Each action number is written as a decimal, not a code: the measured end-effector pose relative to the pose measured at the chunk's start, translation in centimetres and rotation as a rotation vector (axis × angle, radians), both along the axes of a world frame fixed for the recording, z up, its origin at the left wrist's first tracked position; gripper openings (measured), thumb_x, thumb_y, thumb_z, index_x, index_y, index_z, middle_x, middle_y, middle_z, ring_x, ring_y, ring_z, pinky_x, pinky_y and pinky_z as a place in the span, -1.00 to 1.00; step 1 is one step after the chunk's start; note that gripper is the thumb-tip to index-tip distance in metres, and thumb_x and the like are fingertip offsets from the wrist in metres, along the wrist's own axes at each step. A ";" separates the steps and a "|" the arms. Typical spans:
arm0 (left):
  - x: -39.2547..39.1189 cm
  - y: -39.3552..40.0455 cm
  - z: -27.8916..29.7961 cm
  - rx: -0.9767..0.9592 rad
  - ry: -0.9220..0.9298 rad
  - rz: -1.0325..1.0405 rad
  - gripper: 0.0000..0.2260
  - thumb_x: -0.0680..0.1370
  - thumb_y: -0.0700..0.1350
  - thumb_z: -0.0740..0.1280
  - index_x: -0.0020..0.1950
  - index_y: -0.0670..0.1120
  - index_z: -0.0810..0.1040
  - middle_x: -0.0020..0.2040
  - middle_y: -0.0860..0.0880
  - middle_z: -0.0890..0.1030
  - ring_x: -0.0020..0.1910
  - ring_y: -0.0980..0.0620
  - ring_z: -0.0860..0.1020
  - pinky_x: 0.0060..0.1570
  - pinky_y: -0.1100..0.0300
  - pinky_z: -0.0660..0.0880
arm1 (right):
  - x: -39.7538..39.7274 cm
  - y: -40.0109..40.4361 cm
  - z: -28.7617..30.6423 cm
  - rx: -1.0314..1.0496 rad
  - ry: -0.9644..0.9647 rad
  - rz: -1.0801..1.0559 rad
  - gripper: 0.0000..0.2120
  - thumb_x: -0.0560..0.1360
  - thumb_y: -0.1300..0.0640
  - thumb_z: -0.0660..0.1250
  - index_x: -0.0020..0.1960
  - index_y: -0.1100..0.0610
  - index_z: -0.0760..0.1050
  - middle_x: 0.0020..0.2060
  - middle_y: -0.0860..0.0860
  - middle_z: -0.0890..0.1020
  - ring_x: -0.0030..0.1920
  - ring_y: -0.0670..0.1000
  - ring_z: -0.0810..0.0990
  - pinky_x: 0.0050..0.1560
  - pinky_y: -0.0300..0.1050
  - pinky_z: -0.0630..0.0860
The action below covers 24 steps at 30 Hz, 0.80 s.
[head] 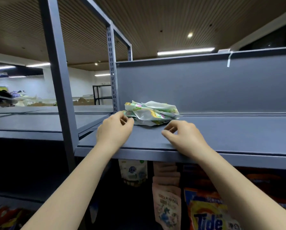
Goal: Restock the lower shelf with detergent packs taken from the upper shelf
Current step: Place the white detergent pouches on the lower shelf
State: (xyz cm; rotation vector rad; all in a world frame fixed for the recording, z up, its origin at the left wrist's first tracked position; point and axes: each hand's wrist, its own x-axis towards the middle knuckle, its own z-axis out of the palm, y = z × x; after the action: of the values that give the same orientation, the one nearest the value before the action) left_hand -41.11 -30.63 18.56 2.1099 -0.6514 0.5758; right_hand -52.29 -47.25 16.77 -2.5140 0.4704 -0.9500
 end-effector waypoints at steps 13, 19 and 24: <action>13.0 -9.0 4.2 0.140 0.096 -0.055 -0.61 0.55 -0.07 0.14 0.37 0.04 0.43 0.34 -0.01 0.48 0.34 -0.10 0.35 0.29 -0.02 0.32 | 8.5 -9.0 4.4 0.122 0.044 -0.234 -0.52 0.53 -0.04 0.21 0.42 0.02 0.28 0.26 0.05 0.49 0.24 0.09 0.45 0.12 -0.03 0.42; 16.2 -12.1 3.5 0.339 0.054 -0.005 -0.56 0.59 0.02 0.08 0.48 0.06 0.29 0.56 0.03 0.14 0.54 -0.07 -0.05 0.46 -0.17 -0.18 | 11.5 -9.3 2.8 0.072 0.171 -0.084 -0.47 0.47 0.16 0.21 0.42 -0.12 0.28 0.35 0.01 0.37 0.31 0.05 0.39 0.13 -0.11 0.38; 17.3 -13.3 2.7 0.420 0.014 -0.014 -0.63 0.60 0.13 -0.01 0.29 0.14 0.45 0.41 -0.02 0.39 0.42 -0.16 0.22 0.42 -0.22 -0.26 | 11.2 -9.5 2.7 0.252 0.111 -0.044 -0.66 0.43 0.19 0.13 0.13 -0.07 0.48 -0.11 -0.08 0.53 -0.18 -0.08 0.47 -0.31 -0.21 0.33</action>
State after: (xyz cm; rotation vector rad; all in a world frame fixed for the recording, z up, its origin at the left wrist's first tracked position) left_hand -23.83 -43.90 21.27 2.4924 -0.8356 0.4429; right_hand -41.05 -56.78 19.43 -2.3431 0.6397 -0.7188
